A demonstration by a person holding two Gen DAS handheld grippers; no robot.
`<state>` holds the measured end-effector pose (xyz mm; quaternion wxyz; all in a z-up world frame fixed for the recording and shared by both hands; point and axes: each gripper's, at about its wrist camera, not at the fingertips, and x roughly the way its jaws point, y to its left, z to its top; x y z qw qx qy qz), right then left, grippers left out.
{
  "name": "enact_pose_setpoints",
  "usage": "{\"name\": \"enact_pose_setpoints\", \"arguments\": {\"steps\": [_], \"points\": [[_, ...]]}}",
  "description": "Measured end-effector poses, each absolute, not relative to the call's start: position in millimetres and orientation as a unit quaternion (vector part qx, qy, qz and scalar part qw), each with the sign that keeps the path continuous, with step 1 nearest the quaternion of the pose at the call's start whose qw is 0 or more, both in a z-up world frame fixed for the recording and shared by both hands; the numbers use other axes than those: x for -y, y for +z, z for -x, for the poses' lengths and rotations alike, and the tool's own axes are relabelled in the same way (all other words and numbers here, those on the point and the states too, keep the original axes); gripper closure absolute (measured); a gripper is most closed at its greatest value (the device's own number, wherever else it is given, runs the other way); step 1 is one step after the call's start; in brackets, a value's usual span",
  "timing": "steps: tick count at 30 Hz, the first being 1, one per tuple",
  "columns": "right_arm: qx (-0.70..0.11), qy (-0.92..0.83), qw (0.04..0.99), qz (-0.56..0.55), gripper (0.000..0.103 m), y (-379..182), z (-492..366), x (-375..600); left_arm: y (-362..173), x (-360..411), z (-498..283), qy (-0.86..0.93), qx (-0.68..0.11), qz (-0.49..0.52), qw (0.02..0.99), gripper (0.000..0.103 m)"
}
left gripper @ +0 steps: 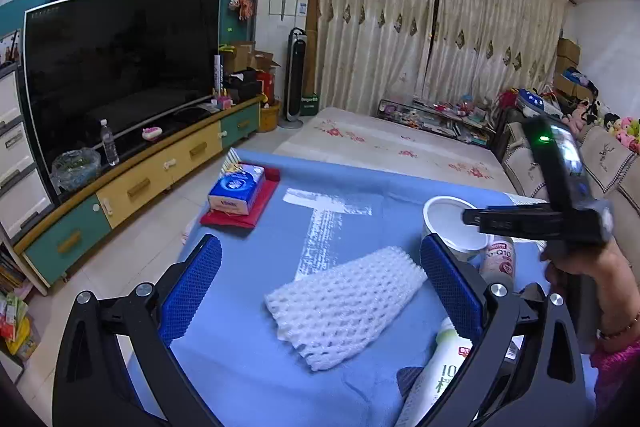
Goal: Collect trash
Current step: 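Move both grippers back over the table toward the remaining items, then grasp the white plastic bowl by its rim with the right gripper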
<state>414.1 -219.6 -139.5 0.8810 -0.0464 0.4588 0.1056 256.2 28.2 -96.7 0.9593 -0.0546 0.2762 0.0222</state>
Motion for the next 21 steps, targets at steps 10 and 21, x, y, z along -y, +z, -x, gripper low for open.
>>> {"name": "enact_pose_setpoints", "arguments": {"steps": [10, 21], "points": [[-0.475, 0.114, 0.872, 0.044, 0.093, -147.2, -425.7, 218.5, -107.2, -23.9, -260.4, 0.005, -0.295, 0.06, 0.954, 0.005], [-0.427, 0.109, 0.898, -0.005, 0.097, -120.2, -397.2, 243.8, -109.4, -18.7, -258.1, 0.001, -0.294, 0.057, 0.954, 0.005]]}}
